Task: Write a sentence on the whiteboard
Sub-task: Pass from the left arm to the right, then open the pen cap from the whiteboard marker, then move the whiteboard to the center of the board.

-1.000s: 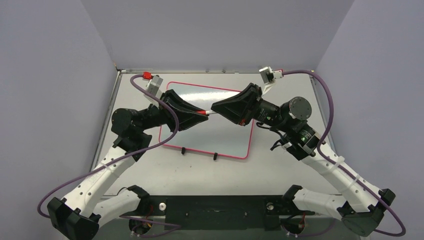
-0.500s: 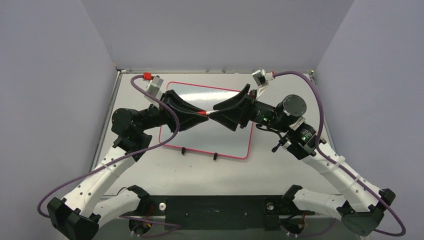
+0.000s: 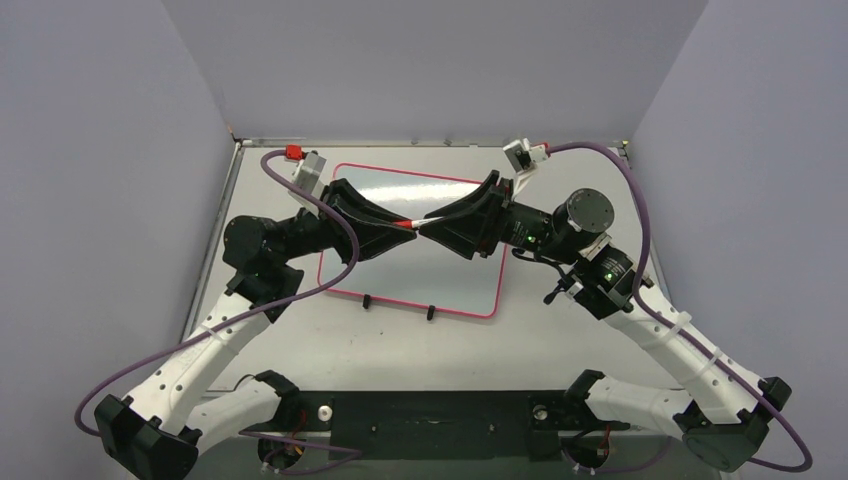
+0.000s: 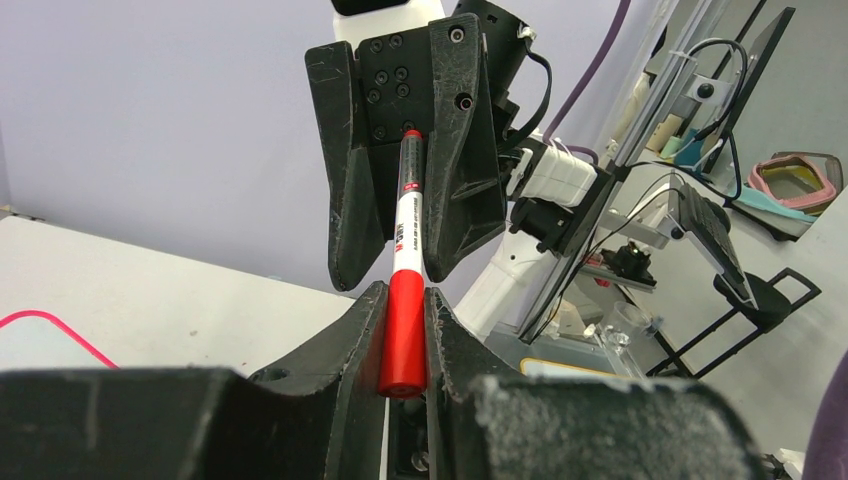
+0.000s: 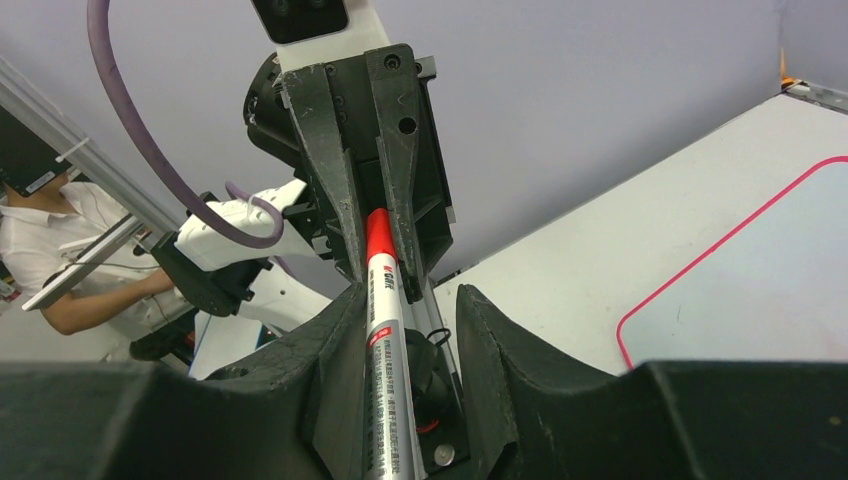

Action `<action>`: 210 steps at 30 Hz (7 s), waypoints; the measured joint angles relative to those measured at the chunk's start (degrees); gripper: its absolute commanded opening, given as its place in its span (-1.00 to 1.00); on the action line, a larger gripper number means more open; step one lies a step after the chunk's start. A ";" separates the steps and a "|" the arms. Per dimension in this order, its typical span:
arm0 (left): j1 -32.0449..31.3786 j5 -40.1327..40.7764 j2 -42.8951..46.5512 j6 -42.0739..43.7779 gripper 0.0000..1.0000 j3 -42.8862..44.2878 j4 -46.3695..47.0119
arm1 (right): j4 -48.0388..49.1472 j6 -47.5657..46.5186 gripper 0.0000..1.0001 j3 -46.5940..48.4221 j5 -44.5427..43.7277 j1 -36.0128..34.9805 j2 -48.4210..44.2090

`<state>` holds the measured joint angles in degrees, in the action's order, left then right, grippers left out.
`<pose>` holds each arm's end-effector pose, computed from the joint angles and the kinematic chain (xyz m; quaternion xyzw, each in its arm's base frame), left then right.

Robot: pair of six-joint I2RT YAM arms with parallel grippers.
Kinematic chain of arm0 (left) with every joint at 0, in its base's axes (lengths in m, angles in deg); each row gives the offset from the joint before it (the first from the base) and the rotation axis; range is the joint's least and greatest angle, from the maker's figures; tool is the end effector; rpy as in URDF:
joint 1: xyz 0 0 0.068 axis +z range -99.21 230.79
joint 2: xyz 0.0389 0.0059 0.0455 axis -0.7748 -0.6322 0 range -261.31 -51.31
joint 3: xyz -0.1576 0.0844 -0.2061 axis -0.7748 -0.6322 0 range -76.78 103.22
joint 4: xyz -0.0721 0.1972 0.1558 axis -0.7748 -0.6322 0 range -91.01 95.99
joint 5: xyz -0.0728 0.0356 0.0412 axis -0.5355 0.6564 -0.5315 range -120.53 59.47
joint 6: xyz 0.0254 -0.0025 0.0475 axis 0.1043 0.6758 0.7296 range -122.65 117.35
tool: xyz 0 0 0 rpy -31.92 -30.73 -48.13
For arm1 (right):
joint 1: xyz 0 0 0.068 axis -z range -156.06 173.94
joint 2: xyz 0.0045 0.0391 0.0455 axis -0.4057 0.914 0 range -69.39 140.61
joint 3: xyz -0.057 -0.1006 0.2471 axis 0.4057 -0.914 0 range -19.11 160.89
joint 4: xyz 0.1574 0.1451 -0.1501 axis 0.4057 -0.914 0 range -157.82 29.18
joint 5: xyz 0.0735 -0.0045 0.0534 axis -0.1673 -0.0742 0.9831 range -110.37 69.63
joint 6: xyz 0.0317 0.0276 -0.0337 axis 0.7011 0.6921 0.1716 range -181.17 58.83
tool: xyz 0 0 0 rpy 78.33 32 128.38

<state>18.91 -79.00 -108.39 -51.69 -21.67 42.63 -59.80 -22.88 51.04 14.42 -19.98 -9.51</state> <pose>0.1590 -0.1302 0.4422 0.2963 0.4728 -0.6691 0.4909 0.1438 0.1665 0.4649 -0.2606 0.5930 0.6279 0.4314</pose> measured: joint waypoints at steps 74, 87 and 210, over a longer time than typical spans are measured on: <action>1.86 -8.02 0.87 13.60 -0.16 4.24 -20.70 | -3.28 -1.64 -1.00 0.09 -3.93 -1.97 -2.64; 3.87 -13.62 -0.02 17.33 -0.20 8.63 -25.66 | -5.84 -1.55 -1.00 -3.04 -3.54 -2.71 -4.15; 20.79 39.21 1.16 27.02 0.29 -14.25 -39.06 | -24.11 -4.94 -1.00 -18.64 -25.40 9.07 -14.93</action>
<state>39.70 -39.79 -107.23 -24.67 -35.92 3.57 -83.91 -27.82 32.40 -10.98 -10.91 -24.44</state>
